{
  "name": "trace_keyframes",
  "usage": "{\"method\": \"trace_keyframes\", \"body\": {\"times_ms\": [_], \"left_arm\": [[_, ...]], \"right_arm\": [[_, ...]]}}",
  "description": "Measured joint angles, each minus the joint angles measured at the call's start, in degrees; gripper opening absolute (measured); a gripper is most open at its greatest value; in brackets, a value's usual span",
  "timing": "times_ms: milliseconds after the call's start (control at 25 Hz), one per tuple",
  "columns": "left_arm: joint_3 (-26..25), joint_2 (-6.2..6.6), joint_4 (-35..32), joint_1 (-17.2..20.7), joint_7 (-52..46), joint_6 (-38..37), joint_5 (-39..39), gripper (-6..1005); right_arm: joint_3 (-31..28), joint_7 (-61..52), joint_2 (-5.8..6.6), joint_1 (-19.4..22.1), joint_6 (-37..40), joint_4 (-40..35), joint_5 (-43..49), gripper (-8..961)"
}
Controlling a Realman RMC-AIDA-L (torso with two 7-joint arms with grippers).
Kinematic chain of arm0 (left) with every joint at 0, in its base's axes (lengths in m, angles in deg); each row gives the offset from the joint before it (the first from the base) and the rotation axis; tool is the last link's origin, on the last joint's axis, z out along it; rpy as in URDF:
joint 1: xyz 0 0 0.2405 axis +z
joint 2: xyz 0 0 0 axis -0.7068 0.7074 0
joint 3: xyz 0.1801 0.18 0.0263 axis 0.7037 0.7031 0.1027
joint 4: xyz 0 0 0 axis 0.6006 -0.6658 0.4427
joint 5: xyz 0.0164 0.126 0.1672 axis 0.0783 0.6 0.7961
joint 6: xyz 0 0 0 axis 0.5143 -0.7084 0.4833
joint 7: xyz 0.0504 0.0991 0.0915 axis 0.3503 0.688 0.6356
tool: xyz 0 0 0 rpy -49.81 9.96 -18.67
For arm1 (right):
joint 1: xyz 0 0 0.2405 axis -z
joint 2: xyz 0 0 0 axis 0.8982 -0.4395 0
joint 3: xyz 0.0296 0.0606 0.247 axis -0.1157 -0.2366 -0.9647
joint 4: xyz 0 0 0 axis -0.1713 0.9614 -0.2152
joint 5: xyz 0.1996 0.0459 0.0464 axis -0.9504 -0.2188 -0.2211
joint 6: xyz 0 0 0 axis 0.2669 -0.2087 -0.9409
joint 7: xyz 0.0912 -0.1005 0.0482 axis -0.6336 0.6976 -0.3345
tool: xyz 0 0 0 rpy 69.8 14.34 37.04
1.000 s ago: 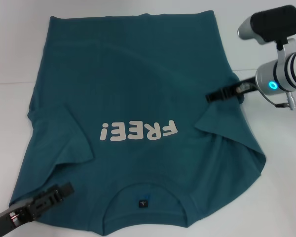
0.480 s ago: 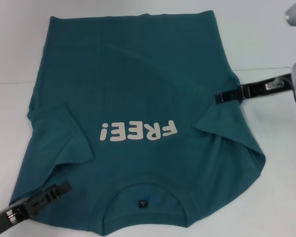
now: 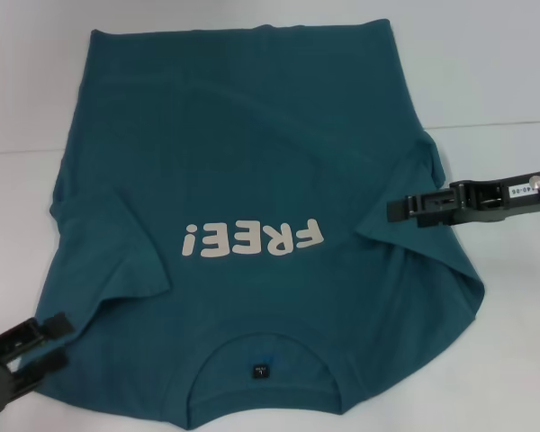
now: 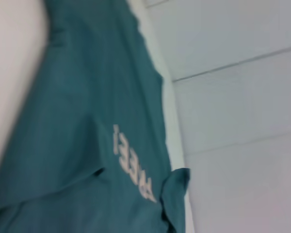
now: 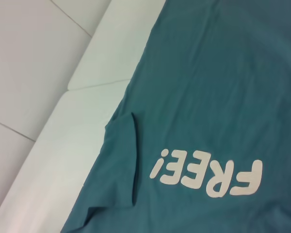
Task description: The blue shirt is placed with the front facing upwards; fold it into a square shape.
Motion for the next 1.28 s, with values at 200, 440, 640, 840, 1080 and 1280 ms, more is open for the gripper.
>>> {"method": "trace_keyframes", "body": {"times_ms": [200, 440, 640, 840, 1080, 1280], "left_arm": [[-0.77, 1.02, -3.20, -0.84, -6.99, 1.48, 4.94, 765], [-3.15, 2.65, -3.62, -3.50, -10.97, 4.94, 11.70, 765], [-3.63, 3.01, -3.49, -4.19, -12.42, 8.95, 12.71, 766], [-3.33, 2.93, -3.45, -4.15, -10.06, 12.46, 12.75, 764], [-3.12, 2.84, -3.31, -4.07, -7.40, 13.83, 12.80, 763], [-3.00, 2.72, -1.87, -3.97, -7.23, 15.58, 12.88, 762]], "right_arm": [[-0.60, 0.00, 0.22, 0.03, 0.13, 0.17, -0.12, 840], [-0.67, 0.05, 0.24, 0.01, -0.24, 0.22, -0.01, 841], [-0.70, 0.33, 0.24, 0.00, -0.64, 1.23, -0.01, 841], [-0.70, 0.42, 0.24, 0.10, -1.59, 1.81, -0.01, 841], [-0.70, 0.49, 0.31, 0.10, -1.81, 2.21, -0.03, 841], [-0.70, 0.51, 0.33, 0.10, -1.84, 2.21, -0.10, 841]]}}
